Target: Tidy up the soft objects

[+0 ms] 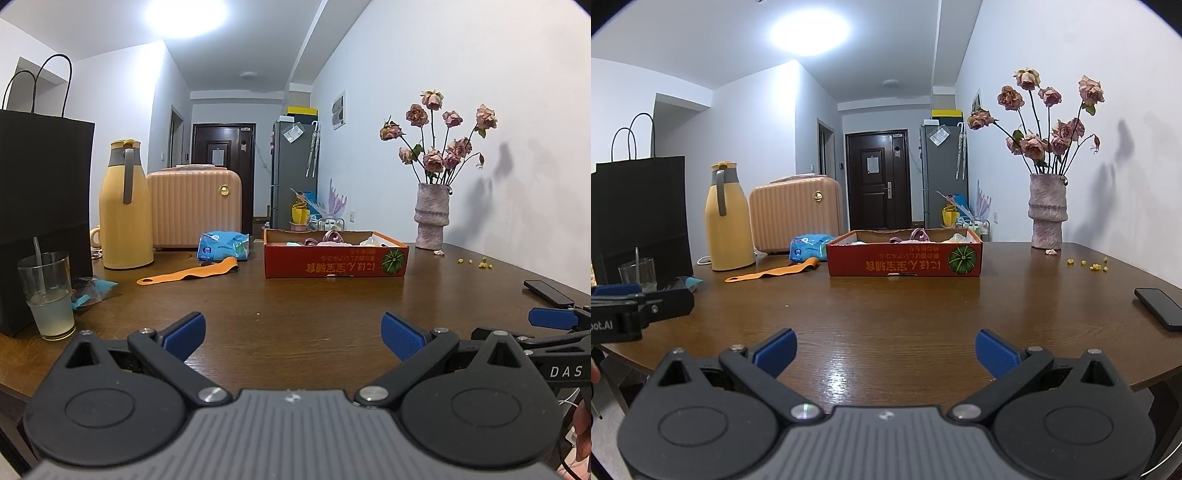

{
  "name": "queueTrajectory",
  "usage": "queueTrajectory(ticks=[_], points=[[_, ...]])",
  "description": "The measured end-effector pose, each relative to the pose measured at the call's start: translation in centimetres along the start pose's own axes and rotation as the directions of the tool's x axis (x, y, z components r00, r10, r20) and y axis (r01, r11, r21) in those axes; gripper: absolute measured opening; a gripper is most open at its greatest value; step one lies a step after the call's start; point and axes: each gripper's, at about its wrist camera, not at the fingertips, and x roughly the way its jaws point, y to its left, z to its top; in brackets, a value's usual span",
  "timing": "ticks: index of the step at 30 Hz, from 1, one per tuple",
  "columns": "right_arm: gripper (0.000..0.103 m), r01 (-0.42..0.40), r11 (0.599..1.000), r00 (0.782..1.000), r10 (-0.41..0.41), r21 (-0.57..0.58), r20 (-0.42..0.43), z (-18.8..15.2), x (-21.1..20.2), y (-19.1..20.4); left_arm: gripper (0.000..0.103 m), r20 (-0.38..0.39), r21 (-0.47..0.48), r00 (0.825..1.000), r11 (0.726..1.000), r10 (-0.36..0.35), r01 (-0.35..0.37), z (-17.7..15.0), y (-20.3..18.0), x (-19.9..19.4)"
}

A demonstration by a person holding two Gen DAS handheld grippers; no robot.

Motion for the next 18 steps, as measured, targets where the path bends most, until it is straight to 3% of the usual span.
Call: queueTrajectory(ticks=[18], points=[[0.103, -0.004, 1.0, 1.0, 0.004, 0.001, -0.006, -0.14, 0.06, 0.02, 0.103, 0.005, -0.004, 1.0, 1.0, -0.011, 0.011, 0.03, -0.05, -0.03]])
